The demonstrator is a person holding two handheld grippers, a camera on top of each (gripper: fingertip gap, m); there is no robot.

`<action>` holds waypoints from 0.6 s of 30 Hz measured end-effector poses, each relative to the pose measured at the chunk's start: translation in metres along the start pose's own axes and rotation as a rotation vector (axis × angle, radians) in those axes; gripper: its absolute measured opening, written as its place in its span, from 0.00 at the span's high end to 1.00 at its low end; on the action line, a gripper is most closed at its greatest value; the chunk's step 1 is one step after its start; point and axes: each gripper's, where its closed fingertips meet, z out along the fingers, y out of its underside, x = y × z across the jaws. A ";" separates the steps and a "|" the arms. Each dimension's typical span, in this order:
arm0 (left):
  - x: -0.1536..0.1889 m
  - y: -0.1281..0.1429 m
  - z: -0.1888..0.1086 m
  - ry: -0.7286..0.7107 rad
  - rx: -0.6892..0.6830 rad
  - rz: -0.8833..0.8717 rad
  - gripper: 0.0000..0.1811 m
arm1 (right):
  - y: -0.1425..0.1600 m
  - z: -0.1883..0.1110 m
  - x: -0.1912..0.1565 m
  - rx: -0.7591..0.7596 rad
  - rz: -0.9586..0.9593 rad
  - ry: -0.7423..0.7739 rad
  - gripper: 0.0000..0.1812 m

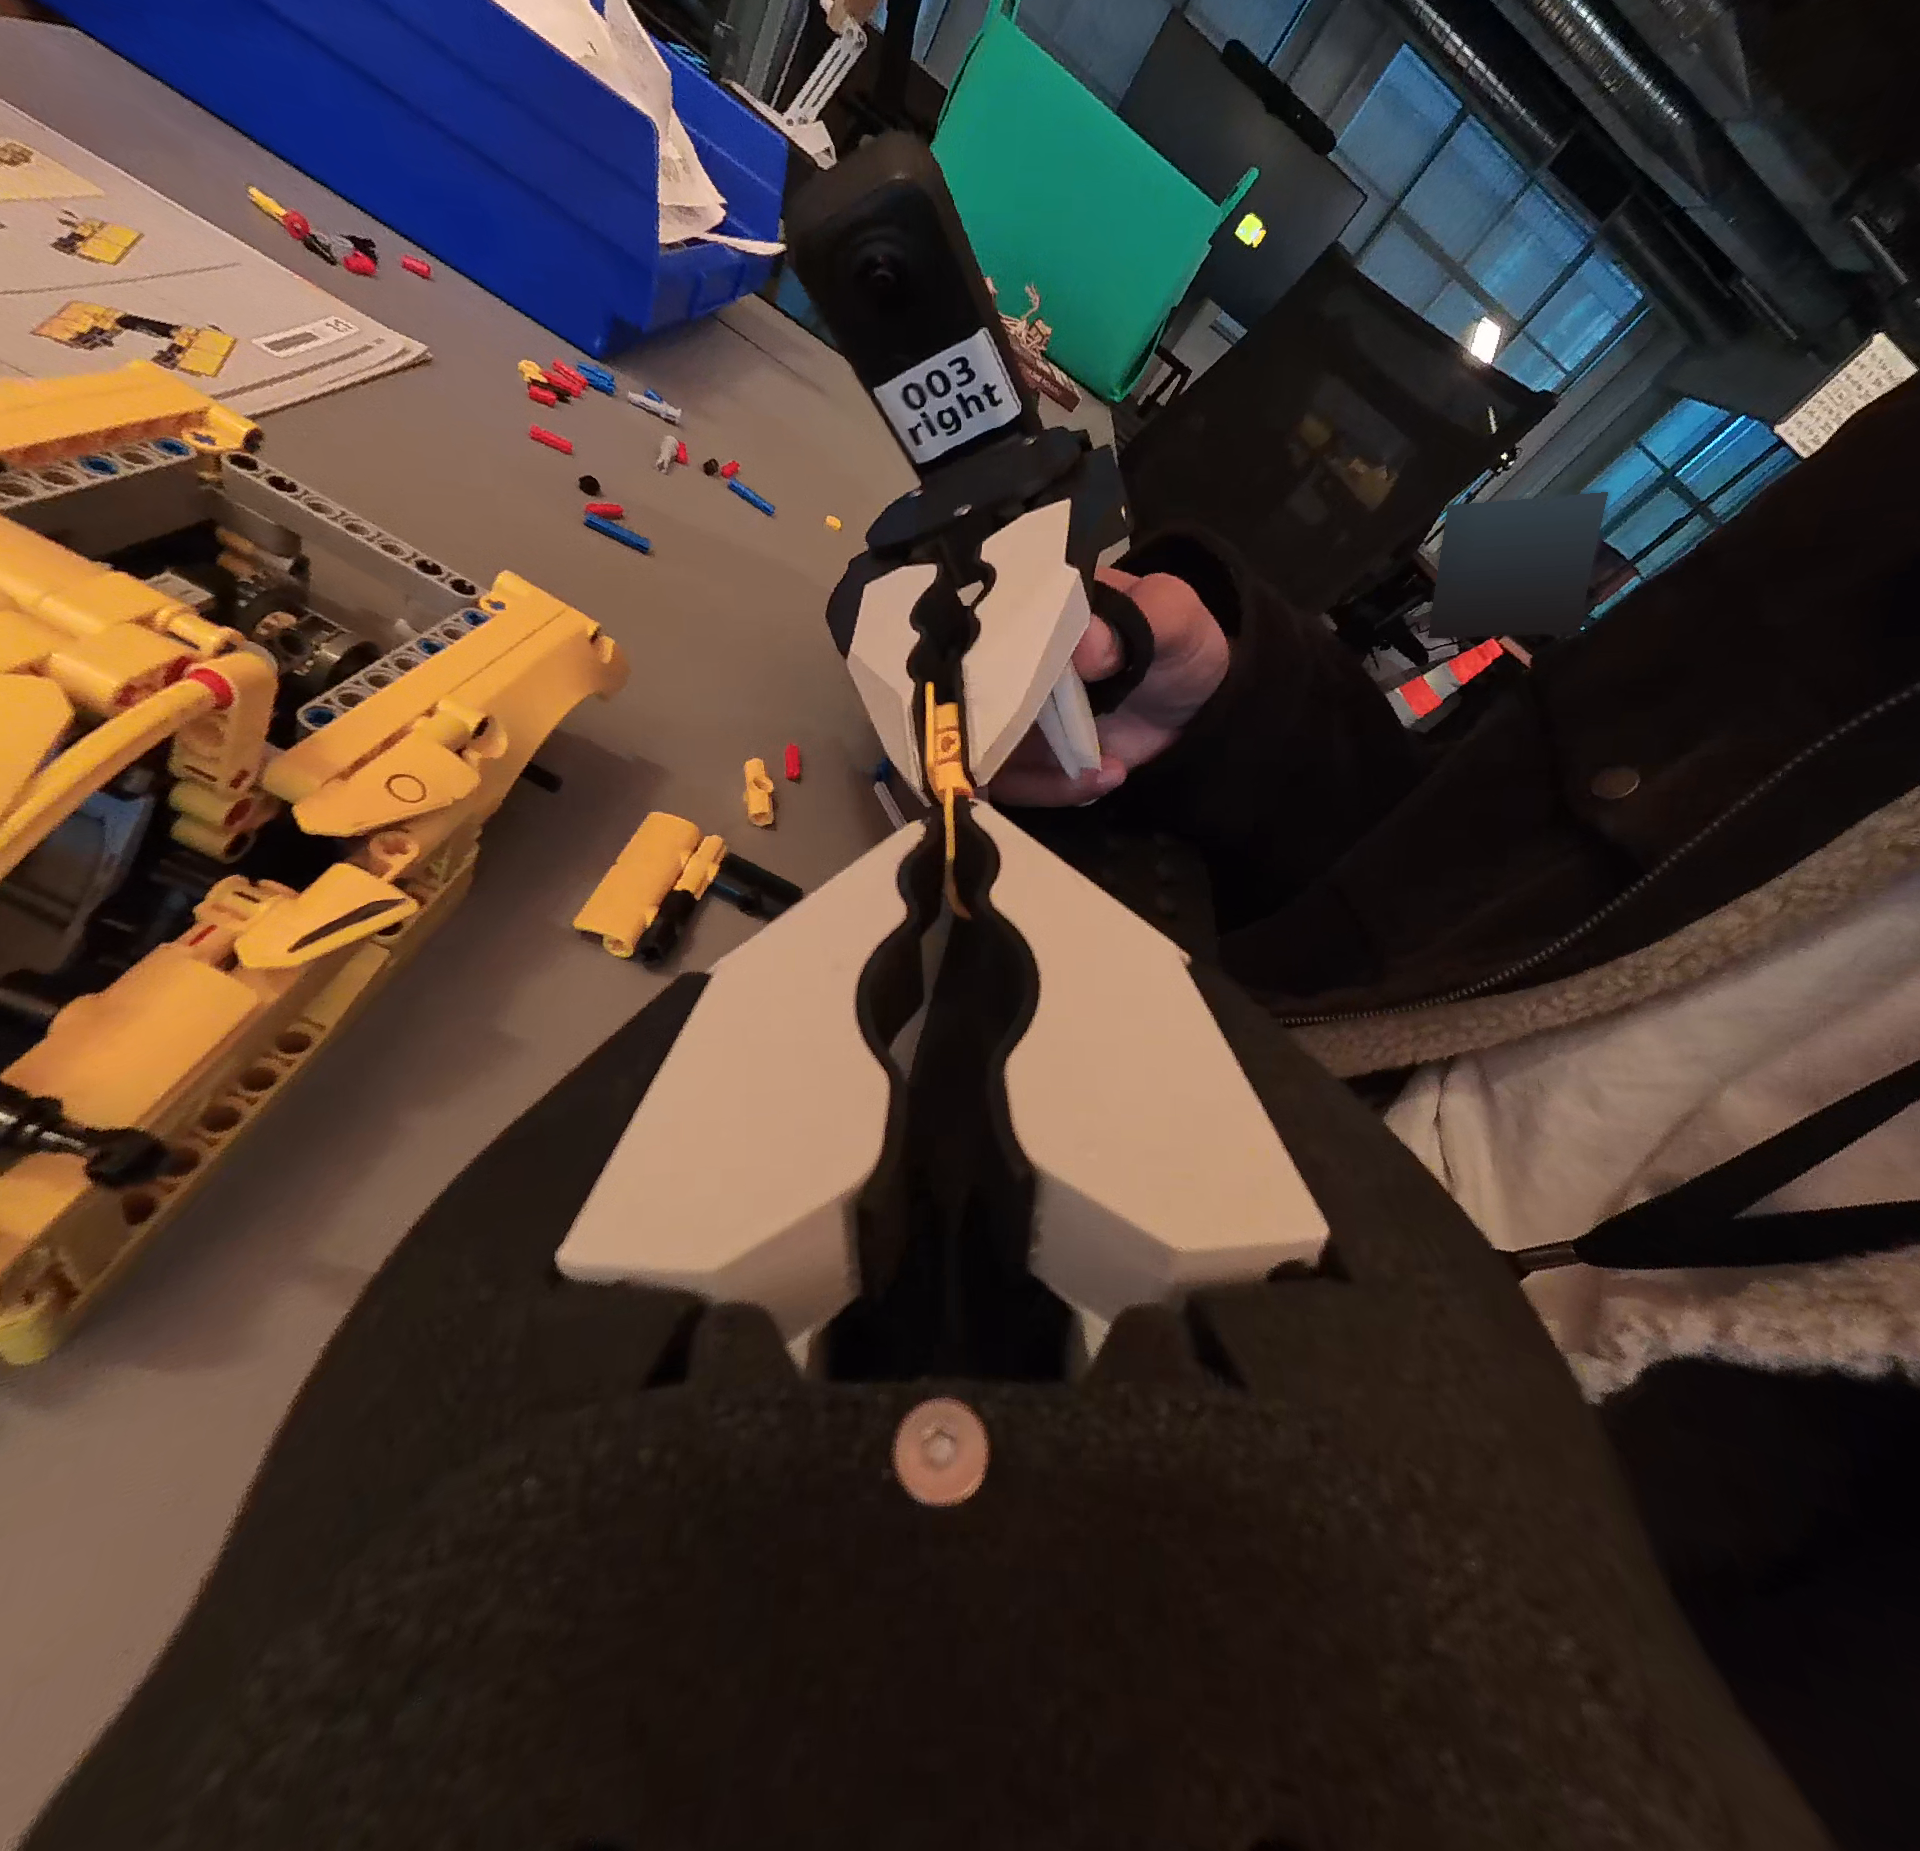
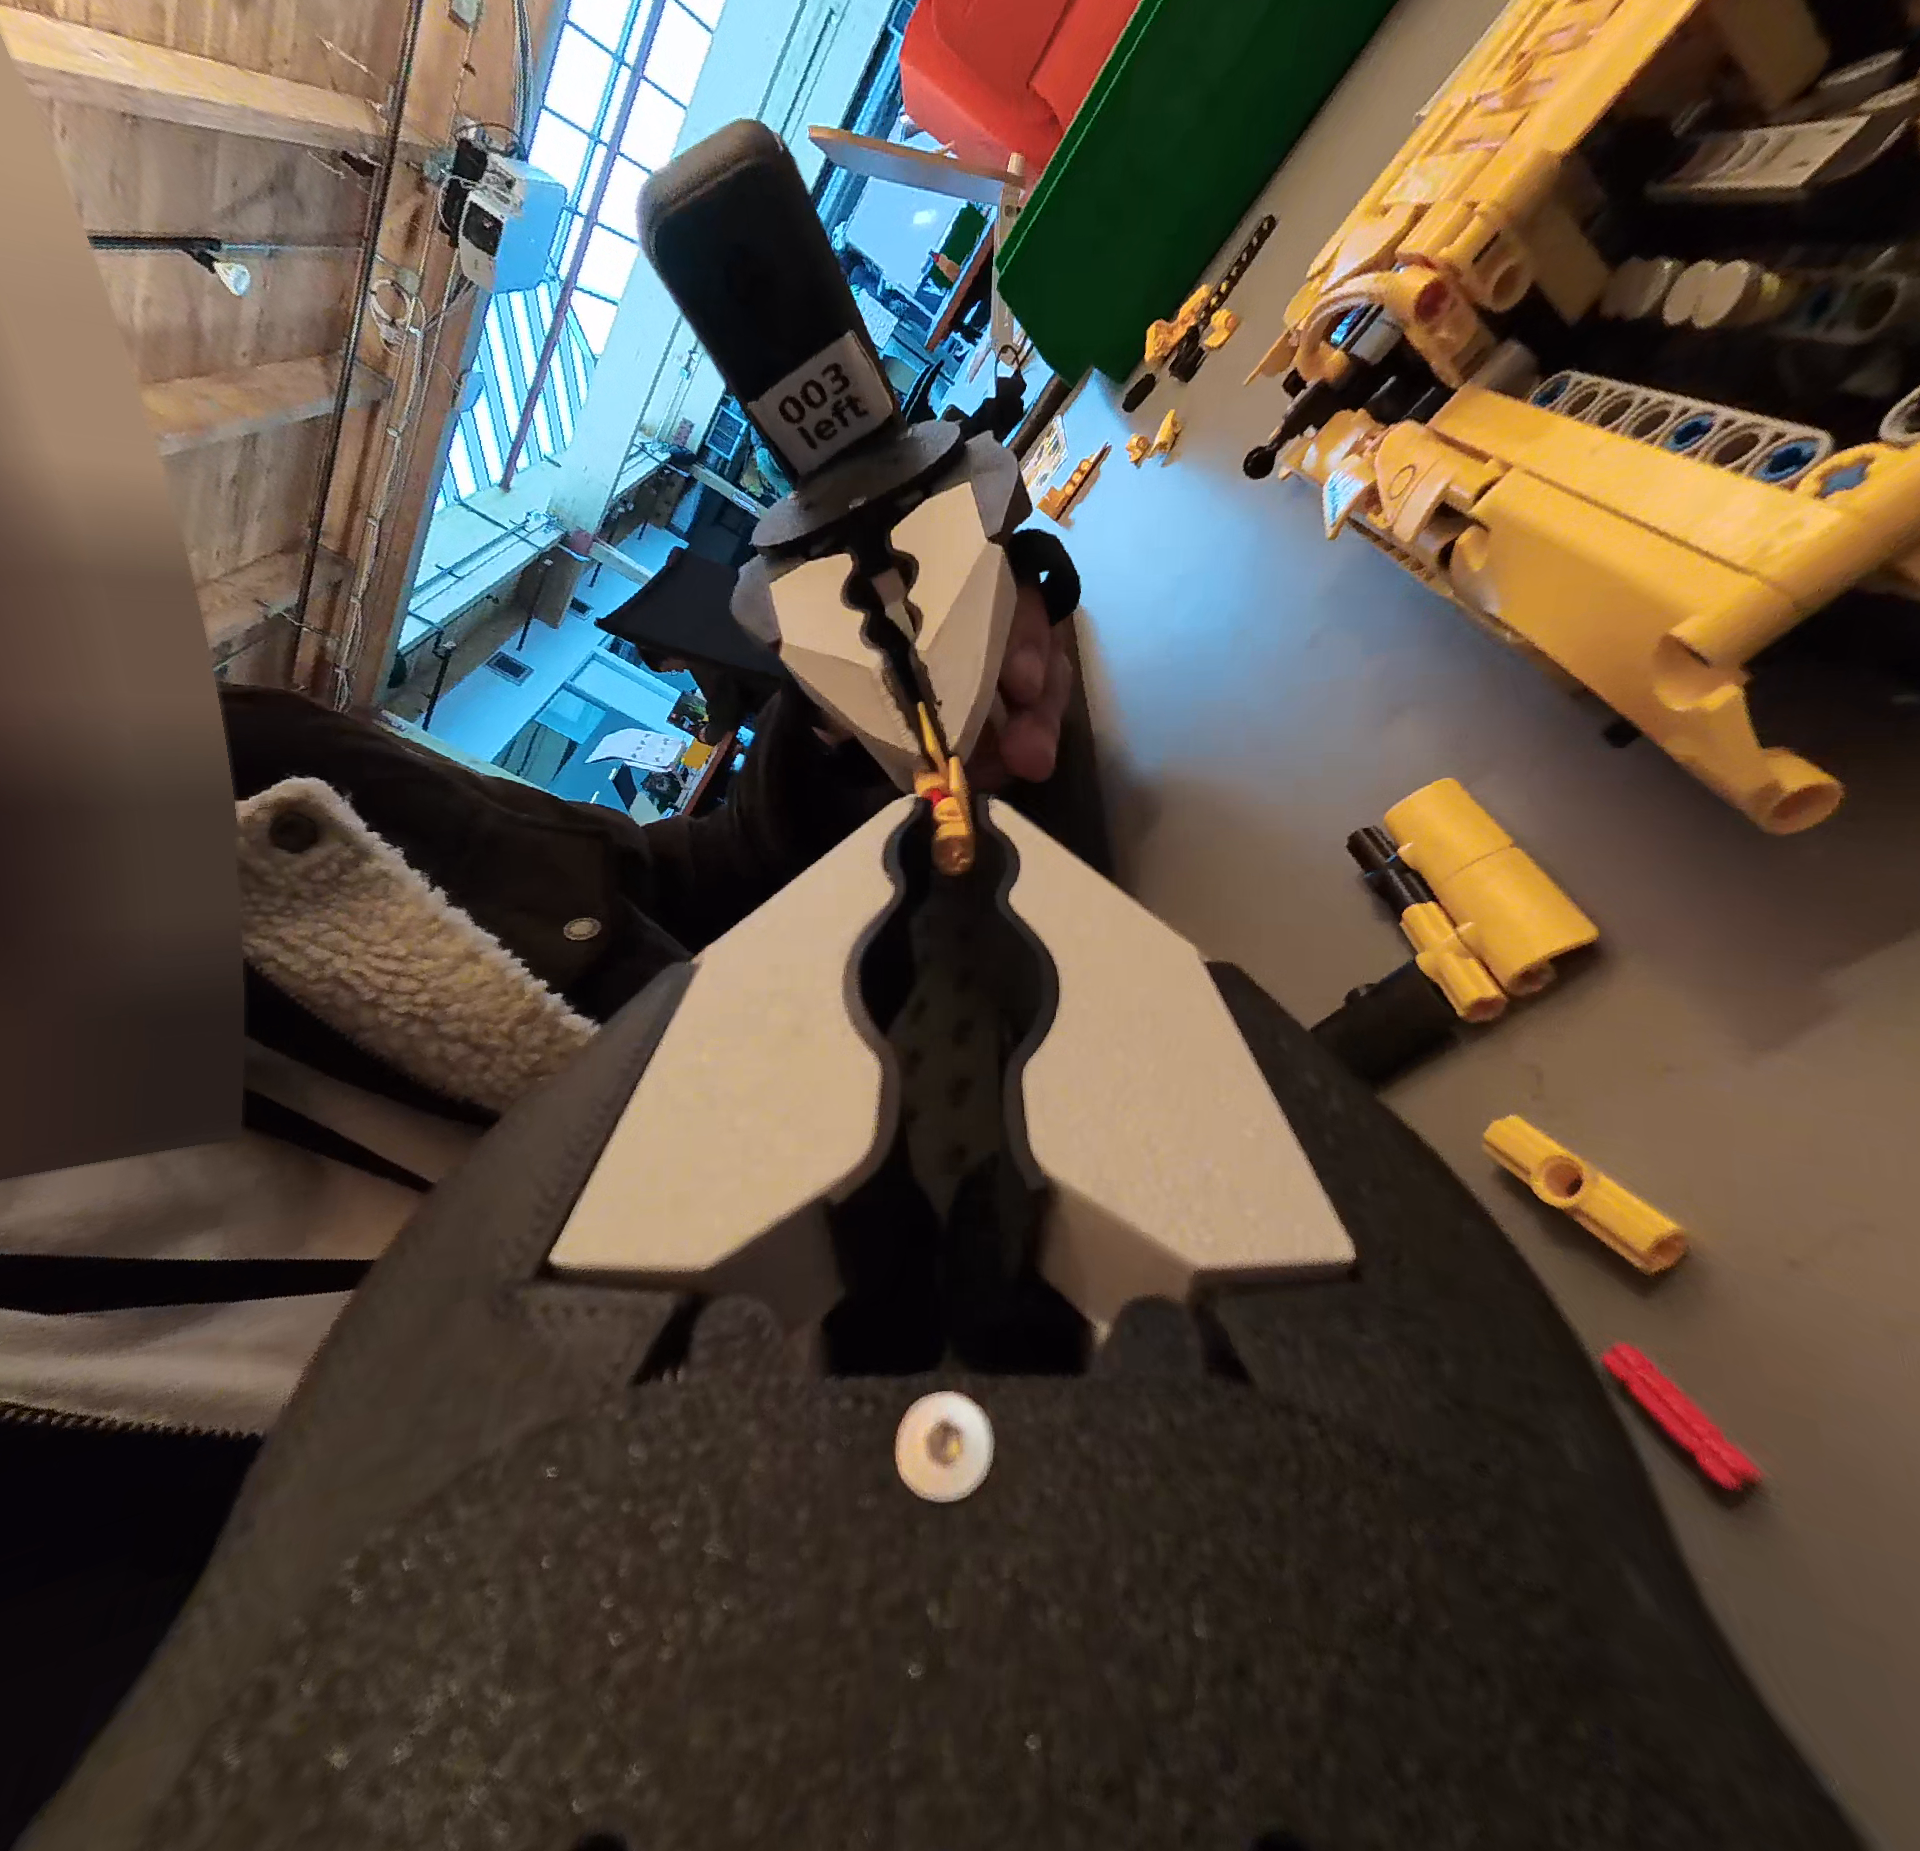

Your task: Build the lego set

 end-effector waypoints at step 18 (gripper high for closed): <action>-0.004 -0.020 -0.008 -0.067 0.151 -0.007 1.00 | -0.014 0.000 -0.008 0.108 0.041 -0.052 0.96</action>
